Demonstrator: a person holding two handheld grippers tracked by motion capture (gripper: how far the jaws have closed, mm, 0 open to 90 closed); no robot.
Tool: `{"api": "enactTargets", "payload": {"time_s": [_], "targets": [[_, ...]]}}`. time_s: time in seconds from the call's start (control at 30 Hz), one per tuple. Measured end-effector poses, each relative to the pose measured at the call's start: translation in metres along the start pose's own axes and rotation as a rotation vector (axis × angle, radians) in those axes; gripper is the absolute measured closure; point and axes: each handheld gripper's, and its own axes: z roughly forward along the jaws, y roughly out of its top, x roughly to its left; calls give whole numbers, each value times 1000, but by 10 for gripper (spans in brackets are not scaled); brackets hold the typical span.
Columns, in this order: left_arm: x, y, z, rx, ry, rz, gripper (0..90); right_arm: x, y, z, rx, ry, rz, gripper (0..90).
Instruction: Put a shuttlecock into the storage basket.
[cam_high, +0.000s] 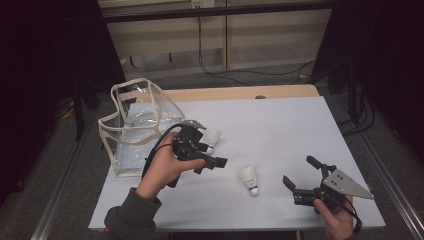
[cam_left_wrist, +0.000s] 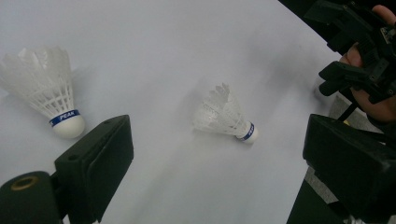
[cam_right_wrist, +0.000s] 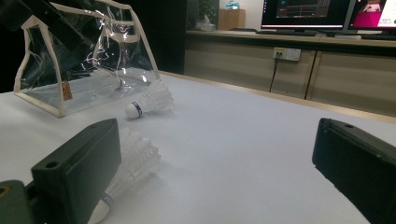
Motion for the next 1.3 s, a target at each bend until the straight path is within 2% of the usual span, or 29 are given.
{"api": "enactTargets", "payload": {"time_s": [0.13,0.17,0.27,0.33,0.43,0.47,0.6,0.67,0.87,0.9,1.0,1.3], "targets": [[-2,-3,5,9,6,-1,81,0,0,0,-2,-1,-1,13],[-2,-4,6,3,-8,-5,81,0,0,0,-1,0,-1,13],[-2,-7,11,10,-1,-3,78,0,0,0,-1,0,1,13],[-2,-9,14,11,-12,-11,78,0,0,0,-1,0,2,13],[-1,-11,18,17,5,-9,77,0,0,-1,-1,-1,2,13],[-1,-12,20,10,-5,-16,76,0,0,-2,-1,-5,1,13],[-3,-16,25,18,3,-13,74,-1,0,-3,0,-7,2,13],[-3,-17,27,15,-10,-17,72,-1,0,-3,0,-8,0,13],[-2,-22,34,24,2,-27,69,0,0,-4,-2,-9,0,13],[-2,-23,35,27,-8,-27,68,-1,0,-4,-1,-9,-2,14],[-3,-25,39,36,8,-22,67,-1,-1,-5,1,-10,0,13],[-7,-30,48,49,12,-7,66,-1,0,-5,-1,-12,-1,14]]}}
